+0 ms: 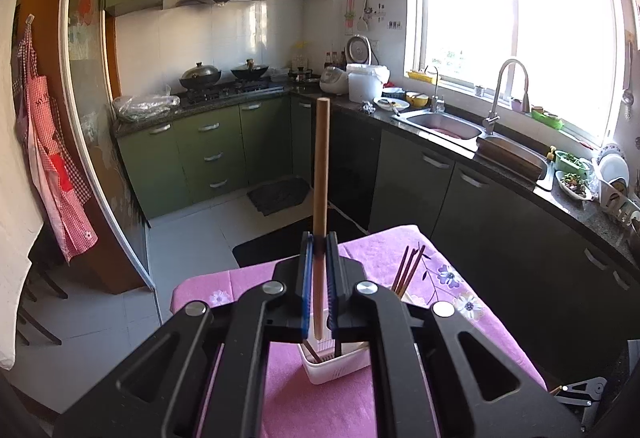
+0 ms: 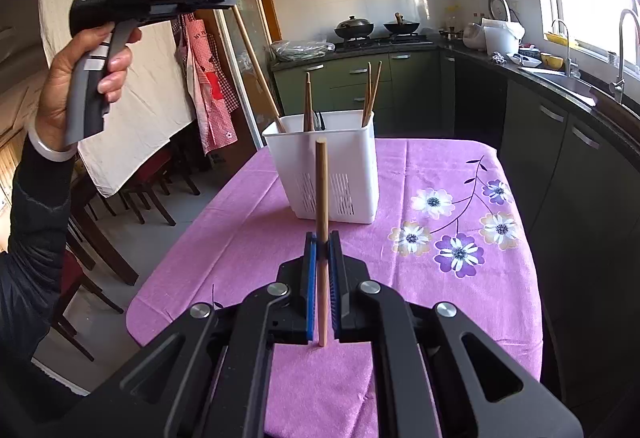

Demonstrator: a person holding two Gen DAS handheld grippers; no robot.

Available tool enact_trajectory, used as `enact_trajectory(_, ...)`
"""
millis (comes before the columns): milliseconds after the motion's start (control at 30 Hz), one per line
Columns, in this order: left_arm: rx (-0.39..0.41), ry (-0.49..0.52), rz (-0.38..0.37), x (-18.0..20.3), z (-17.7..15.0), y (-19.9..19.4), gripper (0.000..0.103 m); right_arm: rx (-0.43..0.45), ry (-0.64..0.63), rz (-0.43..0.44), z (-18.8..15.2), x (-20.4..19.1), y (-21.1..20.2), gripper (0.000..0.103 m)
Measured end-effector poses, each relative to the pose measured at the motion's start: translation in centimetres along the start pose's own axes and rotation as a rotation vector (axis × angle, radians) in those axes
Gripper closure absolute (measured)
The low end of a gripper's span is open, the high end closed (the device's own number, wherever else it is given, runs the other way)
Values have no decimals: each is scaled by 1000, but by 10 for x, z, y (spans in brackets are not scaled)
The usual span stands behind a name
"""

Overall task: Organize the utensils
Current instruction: 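Lower the chopstick into the holder and open the left tool, then lower the last chopstick into the holder and open the right tool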

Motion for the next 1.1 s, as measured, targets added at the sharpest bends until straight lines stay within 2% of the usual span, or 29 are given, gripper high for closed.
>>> enact_trajectory(267, -164, -17, -22, -7, -50, 55, 95, 1, 12, 1, 0, 5, 1, 96)
enact_trajectory(333, -199, -4, -23, -7, -60, 62, 85, 0, 11, 2, 0, 5, 2, 96)
enact_trajectory(367, -203, -2, -26, -7, -65, 61, 75, -2, 11, 5, 0, 4, 2, 96)
enact_trajectory(400, -195, -1, -32, -6, -67, 56, 67, -5, 12, 10, 1, 4, 3, 96)
enact_trajectory(467, -153, -4, -42, -5, -68, 39, 59, -10, 12, 14, 3, 5, 5, 96)
enact_trajectory(533, -63, -16, -50, -4, -67, 10, 49, -15, 13, 24, 6, 5, 7, 96)
enact_trajectory(567, -10, -20, -52, -4, -68, -7, 36, -15, 11, 29, 8, 5, 8, 96)
enact_trajectory(600, 47, -21, -47, -4, -71, -25, 30, -11, 11, 30, 12, 5, 8, 96)
enact_trajectory(667, 150, -17, 1, -7, -82, -58, 7, 9, 4, 33, 24, 5, 6, 96)
enact_trajectory(733, 242, -11, 75, -10, -99, -88, 6, 39, -9, 41, 42, 3, 0, 96)
enact_trajectory(800, 279, -26, 117, -16, -118, -107, 6, 77, -21, 45, 62, 2, -6, 96)
enact_trajectory(933, 268, -86, 159, -29, -156, -122, 6, 184, -3, 55, 118, 7, -20, 96)
enact_trajectory(1100, 229, -82, 222, -35, -185, -123, 6, 321, 31, 29, 183, 17, -25, 96)
Point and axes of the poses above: each gripper's, at about its wrist camera, not at the fingertips, and y roughly the way its jaws point, x to its right, z to its top, the point moved 4 cm from there along y, roughly the way its jaws point, and after that the axes turned 4 degrees about -z, right-handed, at the moved point
